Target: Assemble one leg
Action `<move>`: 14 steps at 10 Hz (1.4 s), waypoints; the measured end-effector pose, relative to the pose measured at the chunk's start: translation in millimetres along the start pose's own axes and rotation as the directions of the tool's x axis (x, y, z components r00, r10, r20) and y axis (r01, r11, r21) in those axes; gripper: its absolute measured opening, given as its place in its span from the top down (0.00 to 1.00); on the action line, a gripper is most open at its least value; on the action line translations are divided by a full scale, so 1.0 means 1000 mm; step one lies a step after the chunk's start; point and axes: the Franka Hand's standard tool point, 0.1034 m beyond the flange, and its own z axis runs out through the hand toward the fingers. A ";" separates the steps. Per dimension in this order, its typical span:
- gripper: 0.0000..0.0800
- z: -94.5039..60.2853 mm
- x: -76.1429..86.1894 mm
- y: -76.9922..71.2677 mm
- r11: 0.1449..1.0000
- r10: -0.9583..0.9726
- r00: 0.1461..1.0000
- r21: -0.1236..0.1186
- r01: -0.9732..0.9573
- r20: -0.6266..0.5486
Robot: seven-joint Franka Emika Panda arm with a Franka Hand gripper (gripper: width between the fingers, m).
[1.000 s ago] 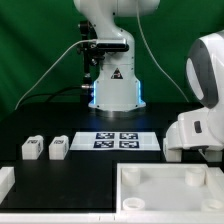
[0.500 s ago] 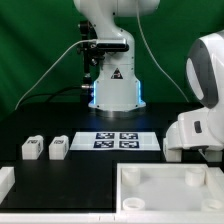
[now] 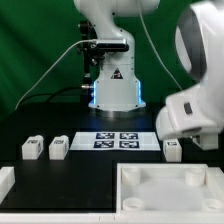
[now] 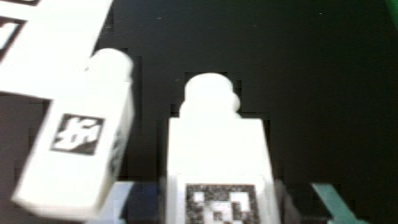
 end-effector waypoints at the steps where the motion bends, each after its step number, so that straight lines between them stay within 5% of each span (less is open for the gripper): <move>1: 0.64 -0.022 -0.006 0.006 1.000 -0.003 0.991 -0.010 0.002 -0.131; 2: 0.64 -0.034 -0.013 0.008 1.000 0.001 0.979 -0.019 -0.005 -0.205; 6: 0.64 -0.045 -0.001 0.019 0.998 -0.042 0.794 -0.068 0.000 -0.606; 7: 0.64 -0.081 -0.002 0.042 0.990 -0.127 0.739 -0.131 0.053 -0.661; 9: 0.64 -0.147 0.010 0.054 0.993 -0.106 0.619 -0.117 0.023 -0.778; 10: 0.64 -0.158 0.006 0.041 0.995 -0.085 0.543 -0.100 0.001 -0.835; 11: 0.64 -0.150 0.004 0.043 0.990 -0.133 0.474 -0.144 0.013 -0.870; 13: 0.64 -0.151 0.005 0.052 0.987 -0.149 0.287 -0.161 -0.019 -0.946; 14: 0.64 -0.141 0.006 0.051 0.987 -0.146 0.345 -0.159 -0.010 -0.927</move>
Offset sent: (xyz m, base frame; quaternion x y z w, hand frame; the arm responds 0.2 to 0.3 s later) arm 0.0000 0.0000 0.0000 0.0000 0.2667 0.0000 0.9638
